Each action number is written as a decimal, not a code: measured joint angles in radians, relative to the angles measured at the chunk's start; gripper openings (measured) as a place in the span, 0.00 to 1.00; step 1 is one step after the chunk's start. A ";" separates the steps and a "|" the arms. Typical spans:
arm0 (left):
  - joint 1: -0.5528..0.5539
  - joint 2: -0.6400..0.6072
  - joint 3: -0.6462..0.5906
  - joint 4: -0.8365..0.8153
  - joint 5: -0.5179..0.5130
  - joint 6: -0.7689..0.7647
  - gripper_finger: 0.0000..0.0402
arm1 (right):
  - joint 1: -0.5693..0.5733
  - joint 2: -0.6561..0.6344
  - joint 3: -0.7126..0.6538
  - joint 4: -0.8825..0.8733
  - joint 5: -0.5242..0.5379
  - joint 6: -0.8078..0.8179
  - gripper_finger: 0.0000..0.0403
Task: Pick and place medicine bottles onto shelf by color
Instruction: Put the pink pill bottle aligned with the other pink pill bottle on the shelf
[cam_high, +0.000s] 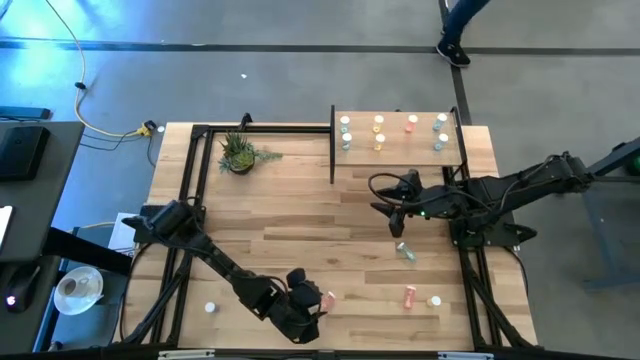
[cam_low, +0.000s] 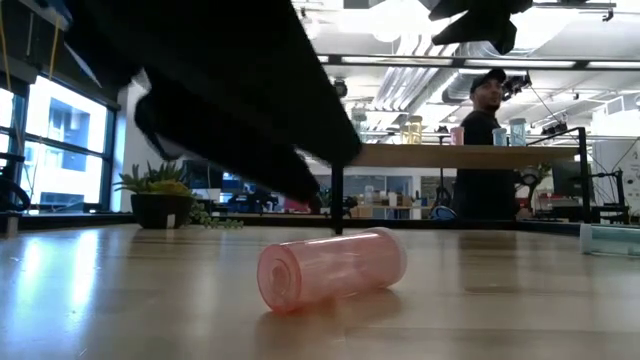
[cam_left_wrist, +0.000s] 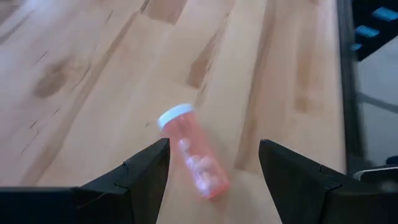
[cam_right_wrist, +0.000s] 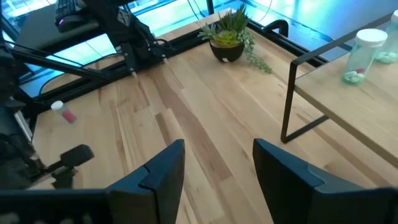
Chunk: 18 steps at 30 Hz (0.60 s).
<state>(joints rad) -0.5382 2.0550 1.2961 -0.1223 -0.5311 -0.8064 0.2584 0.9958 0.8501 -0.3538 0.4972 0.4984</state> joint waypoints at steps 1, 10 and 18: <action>0.001 0.012 0.001 0.009 0.001 -0.003 0.59 | 0.000 0.000 0.000 -0.002 0.003 0.000 0.45; 0.031 0.072 0.002 0.001 0.041 -0.013 0.59 | 0.000 0.000 0.000 -0.008 0.008 0.000 0.45; 0.048 0.081 0.004 -0.036 0.074 0.016 0.58 | 0.000 0.000 0.000 -0.009 0.008 0.026 0.45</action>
<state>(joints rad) -0.4904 2.1357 1.3005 -0.1584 -0.4573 -0.7901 0.2581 0.9958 0.8501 -0.3626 0.5053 0.5245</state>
